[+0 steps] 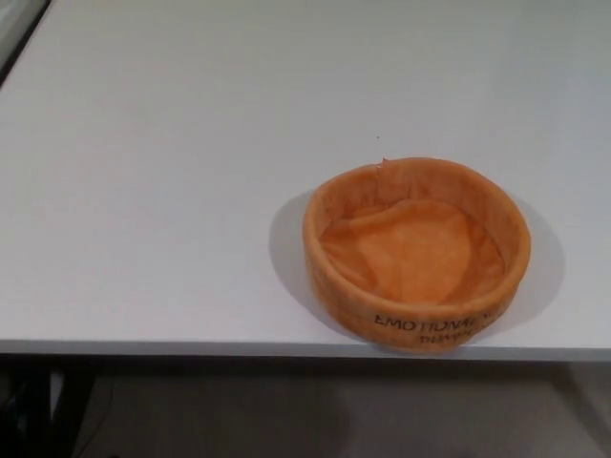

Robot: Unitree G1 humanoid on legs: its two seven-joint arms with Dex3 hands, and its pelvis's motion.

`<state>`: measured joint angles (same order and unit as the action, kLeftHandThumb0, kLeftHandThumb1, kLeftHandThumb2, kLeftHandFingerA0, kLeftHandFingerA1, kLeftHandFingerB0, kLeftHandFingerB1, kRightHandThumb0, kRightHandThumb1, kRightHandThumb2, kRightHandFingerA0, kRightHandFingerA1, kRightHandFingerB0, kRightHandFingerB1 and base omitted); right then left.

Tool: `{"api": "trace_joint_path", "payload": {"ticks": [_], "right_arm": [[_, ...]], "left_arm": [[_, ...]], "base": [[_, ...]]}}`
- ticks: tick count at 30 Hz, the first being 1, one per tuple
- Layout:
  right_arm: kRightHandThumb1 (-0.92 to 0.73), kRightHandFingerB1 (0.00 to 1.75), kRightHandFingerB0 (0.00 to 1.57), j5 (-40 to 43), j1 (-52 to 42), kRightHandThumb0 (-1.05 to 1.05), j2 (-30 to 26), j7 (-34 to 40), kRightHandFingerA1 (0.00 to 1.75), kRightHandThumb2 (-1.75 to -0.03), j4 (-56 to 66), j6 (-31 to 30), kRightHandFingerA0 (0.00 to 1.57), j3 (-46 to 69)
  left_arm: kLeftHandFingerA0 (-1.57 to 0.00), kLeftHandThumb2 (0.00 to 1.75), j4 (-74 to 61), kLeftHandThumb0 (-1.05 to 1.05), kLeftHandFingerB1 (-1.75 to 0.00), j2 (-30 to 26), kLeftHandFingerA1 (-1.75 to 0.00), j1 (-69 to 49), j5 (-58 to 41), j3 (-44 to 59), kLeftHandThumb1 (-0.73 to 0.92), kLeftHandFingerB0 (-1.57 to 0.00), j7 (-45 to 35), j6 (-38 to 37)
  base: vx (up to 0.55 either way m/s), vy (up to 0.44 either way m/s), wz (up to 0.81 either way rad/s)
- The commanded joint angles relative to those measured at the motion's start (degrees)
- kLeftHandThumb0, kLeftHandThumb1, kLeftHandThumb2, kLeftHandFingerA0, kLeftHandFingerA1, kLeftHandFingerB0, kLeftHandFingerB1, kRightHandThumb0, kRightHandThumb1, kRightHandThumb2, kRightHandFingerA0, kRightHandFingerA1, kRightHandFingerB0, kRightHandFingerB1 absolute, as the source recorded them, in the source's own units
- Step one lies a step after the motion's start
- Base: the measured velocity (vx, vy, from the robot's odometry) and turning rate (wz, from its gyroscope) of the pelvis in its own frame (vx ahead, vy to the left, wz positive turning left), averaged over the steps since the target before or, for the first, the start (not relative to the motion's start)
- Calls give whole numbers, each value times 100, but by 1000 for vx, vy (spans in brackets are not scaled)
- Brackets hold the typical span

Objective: A soft plate is kept in the center of the table close to the robot and the robot uses its left hand to pick up the plate, turns it upside down and places it back on the table

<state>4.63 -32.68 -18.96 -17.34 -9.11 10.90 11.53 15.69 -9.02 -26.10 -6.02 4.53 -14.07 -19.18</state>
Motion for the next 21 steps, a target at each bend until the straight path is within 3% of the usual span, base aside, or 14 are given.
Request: {"api": "trace_joint_path", "payload": {"ticks": [1, 21], "right_arm": [[-92, 32, 29, 690, -277, -78, -217, -849, 43, -69, 448, 479, 43, 217], [-92, 33, 31, 658, -221, -79, -104, -1046, 45, -68, 306, 609, 44, 248]], "left_arm": [[-21, 68, -339, -91, -29, 66, -39, -224, -815, 264, 89, -20, -685, -969], [-26, 71, -1715, -86, -29, 114, -35, -114, -1585, 1641, 92, -22, -477, -726]], "base": [[0, 0, 0], [0, 0, 0]]}}
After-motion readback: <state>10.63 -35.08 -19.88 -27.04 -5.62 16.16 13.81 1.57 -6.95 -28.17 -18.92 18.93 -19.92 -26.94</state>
